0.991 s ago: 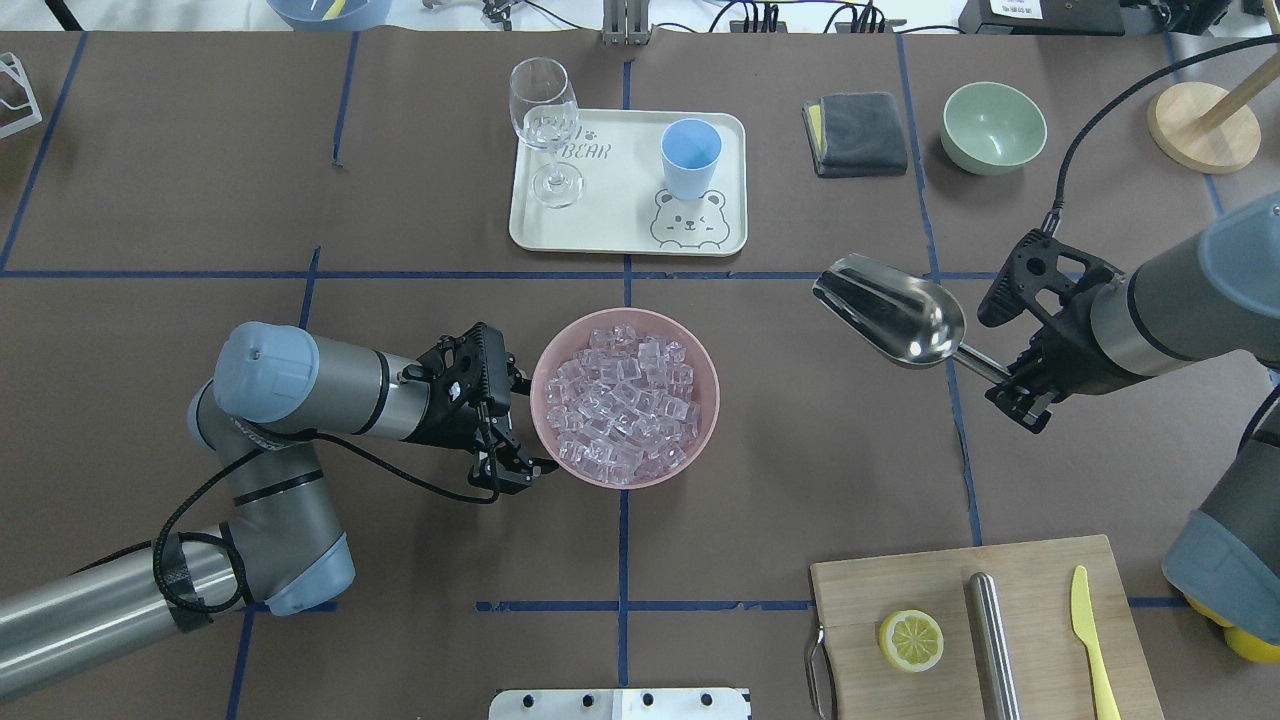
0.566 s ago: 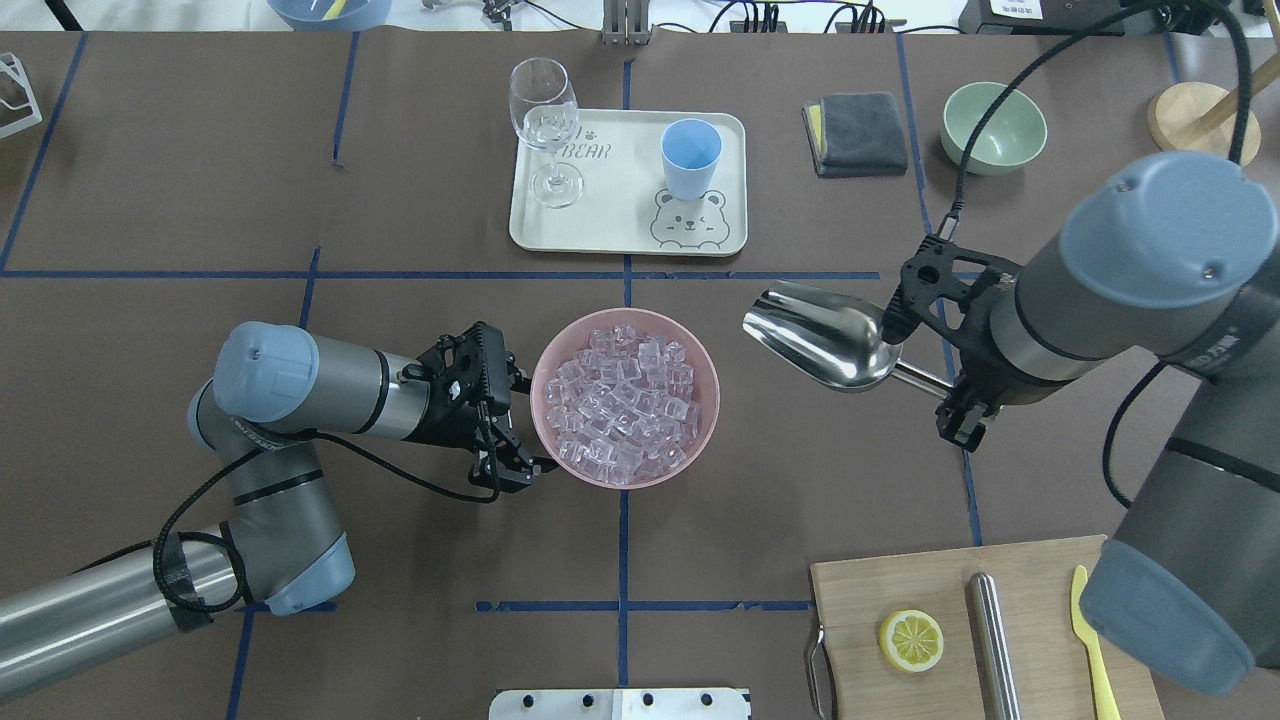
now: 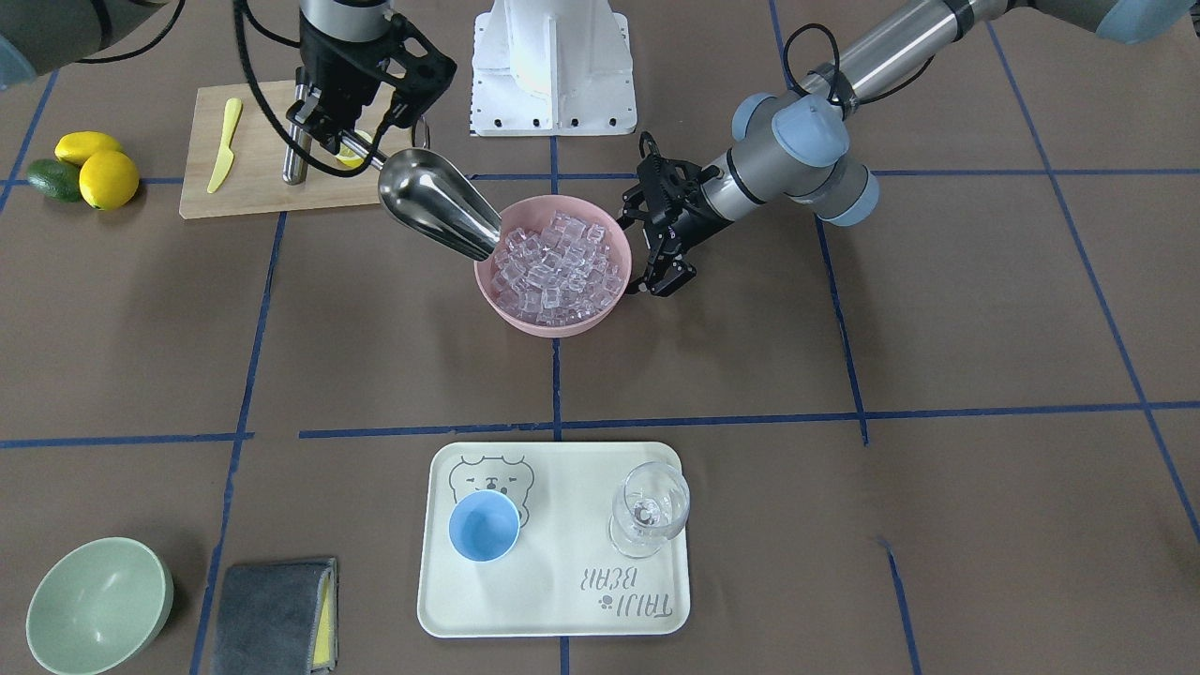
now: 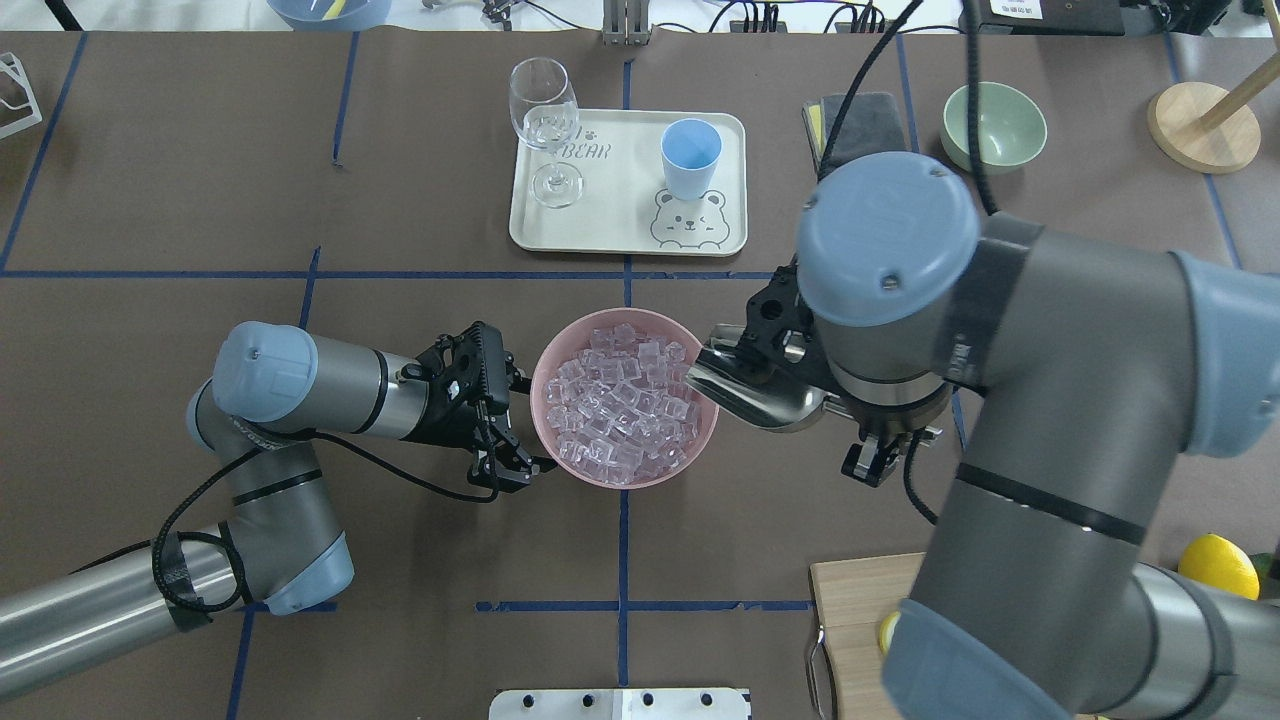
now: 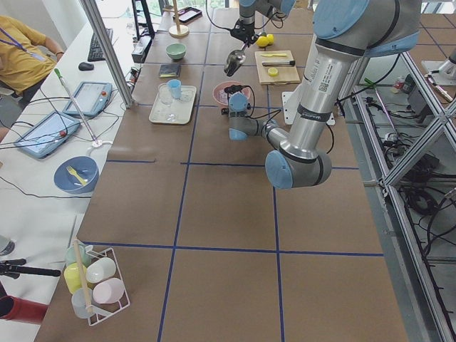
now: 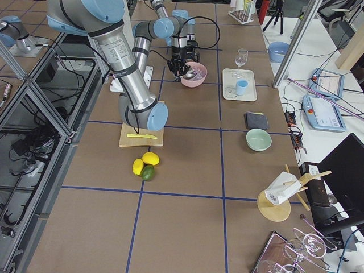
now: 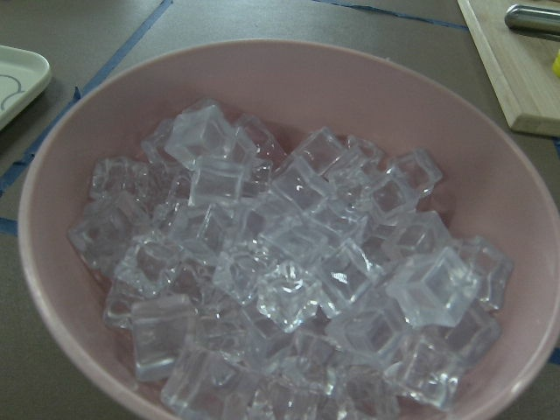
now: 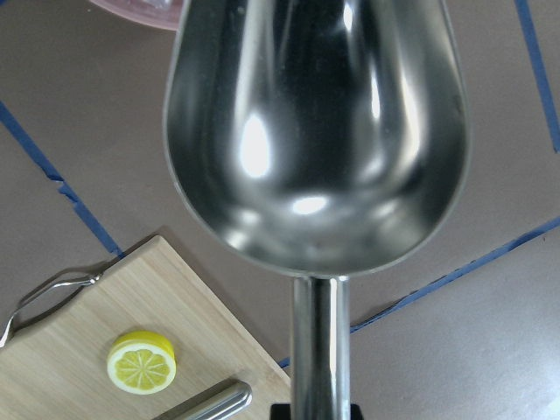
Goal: Put ice in cup with scoop
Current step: 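Bring the scoop over the ice in the pink bowl, then dig the scoop into the ice cubes with the right gripper, then lift the scoop holding ice cubes out of the bowl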
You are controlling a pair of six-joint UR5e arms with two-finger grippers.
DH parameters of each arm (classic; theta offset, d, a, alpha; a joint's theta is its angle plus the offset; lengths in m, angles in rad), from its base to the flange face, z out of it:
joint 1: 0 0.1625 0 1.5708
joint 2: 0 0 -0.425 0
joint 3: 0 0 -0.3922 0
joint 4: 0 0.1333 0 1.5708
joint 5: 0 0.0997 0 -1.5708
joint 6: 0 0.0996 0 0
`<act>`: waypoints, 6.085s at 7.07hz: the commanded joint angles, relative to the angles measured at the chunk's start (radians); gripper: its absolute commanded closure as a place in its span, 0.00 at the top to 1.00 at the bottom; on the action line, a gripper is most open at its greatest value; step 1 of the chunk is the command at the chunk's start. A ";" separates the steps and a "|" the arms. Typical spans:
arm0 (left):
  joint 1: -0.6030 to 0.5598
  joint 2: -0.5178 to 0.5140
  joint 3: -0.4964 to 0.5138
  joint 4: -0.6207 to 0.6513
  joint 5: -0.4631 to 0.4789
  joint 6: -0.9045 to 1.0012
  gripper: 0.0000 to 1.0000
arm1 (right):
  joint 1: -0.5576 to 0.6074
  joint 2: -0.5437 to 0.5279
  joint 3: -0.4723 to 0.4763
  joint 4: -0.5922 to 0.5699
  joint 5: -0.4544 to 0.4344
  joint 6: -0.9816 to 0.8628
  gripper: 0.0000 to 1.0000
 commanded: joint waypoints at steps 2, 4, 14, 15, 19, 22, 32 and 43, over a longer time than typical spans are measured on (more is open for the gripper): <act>0.000 0.001 0.004 -0.006 0.000 -0.002 0.99 | -0.059 0.162 -0.175 -0.144 -0.029 0.009 0.00; 0.000 0.001 0.002 -0.006 0.001 -0.002 0.99 | -0.059 0.209 -0.295 -0.156 -0.031 0.009 0.00; -0.002 0.002 0.004 -0.014 0.002 -0.005 0.99 | -0.082 0.356 -0.564 -0.163 -0.097 0.012 0.00; -0.002 0.001 0.004 -0.014 0.002 -0.005 0.99 | -0.087 0.356 -0.574 -0.140 -0.101 0.023 0.00; -0.003 0.002 0.004 -0.014 0.003 -0.005 0.99 | -0.119 0.350 -0.622 -0.052 -0.149 0.060 0.00; -0.003 0.002 0.004 -0.014 0.009 -0.005 0.99 | -0.130 0.309 -0.617 0.052 -0.163 0.100 0.00; -0.002 -0.001 0.004 -0.014 0.011 -0.005 0.99 | -0.148 0.031 -0.362 0.356 -0.178 0.193 0.00; -0.002 -0.004 0.004 -0.014 0.011 -0.005 0.99 | 0.261 -0.030 -0.293 0.282 -0.014 0.055 0.00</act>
